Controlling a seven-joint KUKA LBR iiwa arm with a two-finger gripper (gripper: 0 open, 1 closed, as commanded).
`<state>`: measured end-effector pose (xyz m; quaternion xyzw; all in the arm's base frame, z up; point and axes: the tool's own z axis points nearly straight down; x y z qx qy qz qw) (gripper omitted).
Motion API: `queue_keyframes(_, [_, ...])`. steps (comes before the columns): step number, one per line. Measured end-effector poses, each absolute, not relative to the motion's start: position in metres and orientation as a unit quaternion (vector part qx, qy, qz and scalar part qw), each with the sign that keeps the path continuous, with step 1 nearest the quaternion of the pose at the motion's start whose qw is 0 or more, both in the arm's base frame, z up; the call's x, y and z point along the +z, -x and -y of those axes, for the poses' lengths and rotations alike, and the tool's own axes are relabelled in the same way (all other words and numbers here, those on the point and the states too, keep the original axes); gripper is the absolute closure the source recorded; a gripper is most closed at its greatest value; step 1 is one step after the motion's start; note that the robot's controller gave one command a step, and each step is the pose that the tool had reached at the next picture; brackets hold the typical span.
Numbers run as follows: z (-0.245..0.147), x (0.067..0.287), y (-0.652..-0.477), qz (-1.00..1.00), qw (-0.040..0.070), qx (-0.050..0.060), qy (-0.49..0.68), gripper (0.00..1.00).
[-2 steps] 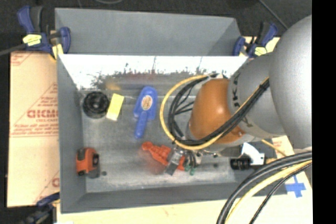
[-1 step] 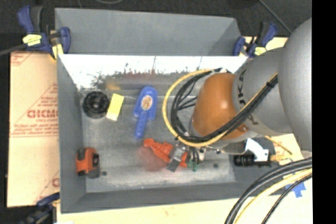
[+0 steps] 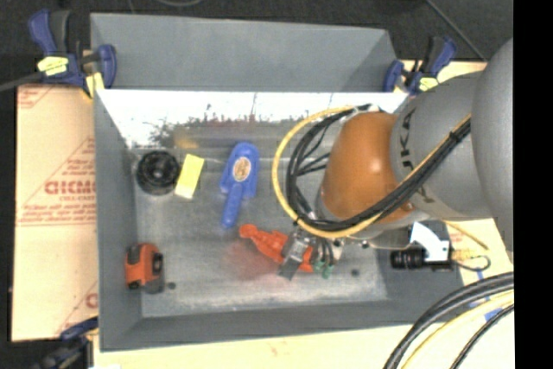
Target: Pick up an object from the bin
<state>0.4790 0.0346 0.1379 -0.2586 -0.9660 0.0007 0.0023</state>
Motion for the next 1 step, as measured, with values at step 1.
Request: queue_keyframes(1, [-0.0344,0.1600,-0.4791,0.966,0.002,0.001,0.259,1.00])
